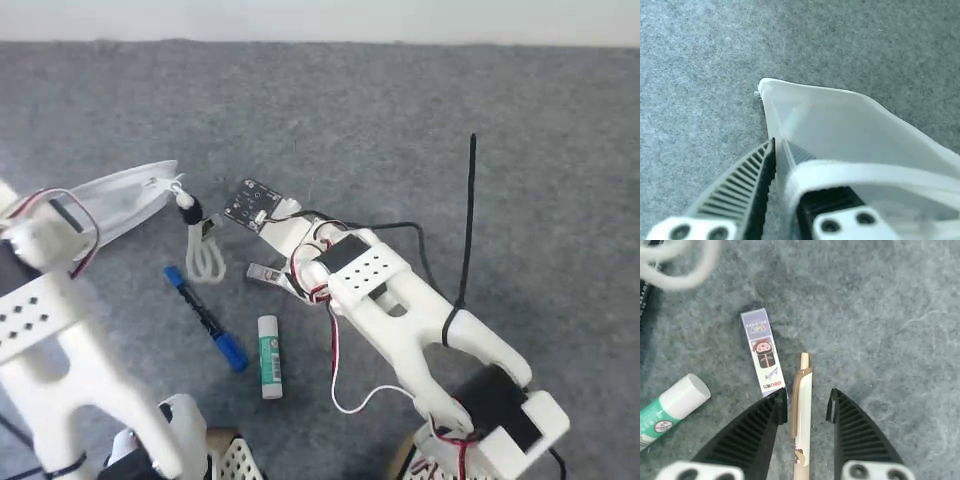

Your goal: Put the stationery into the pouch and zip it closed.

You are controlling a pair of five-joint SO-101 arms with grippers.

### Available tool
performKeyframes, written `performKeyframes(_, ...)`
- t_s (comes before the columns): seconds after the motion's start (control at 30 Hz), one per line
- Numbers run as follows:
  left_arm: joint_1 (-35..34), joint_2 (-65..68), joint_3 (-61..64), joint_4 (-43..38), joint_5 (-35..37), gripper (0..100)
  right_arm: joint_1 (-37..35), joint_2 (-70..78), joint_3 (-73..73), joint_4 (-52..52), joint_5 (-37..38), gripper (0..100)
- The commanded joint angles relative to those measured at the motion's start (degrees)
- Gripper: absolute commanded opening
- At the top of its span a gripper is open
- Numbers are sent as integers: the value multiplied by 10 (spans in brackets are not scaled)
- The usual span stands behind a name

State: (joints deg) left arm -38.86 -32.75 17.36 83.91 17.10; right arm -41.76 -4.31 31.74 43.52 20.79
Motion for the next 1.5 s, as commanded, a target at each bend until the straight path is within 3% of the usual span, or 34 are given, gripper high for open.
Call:
performKeyframes(0.0,-2,-37,-9,-16,8,12,-4,-3,-36,2,7,172)
performKeyframes(0.13,-6,-37,-12,-17,7,12,-27,-3,-36,3,8,225)
performKeyframes(0.4,-40,-37,-14,-18,7,12,-55,7,-37,-22,47,225)
performKeyframes(0.67,-82,-37,-21,-18,-4,12,-77,115,-127,-27,48,225)
performKeyframes(1.03,-81,-37,-20,-18,-4,12,-79,251,-298,71,72,225)
performKeyframes(1.47,-80,-37,-19,-18,-4,12,-65,349,-396,143,94,215)
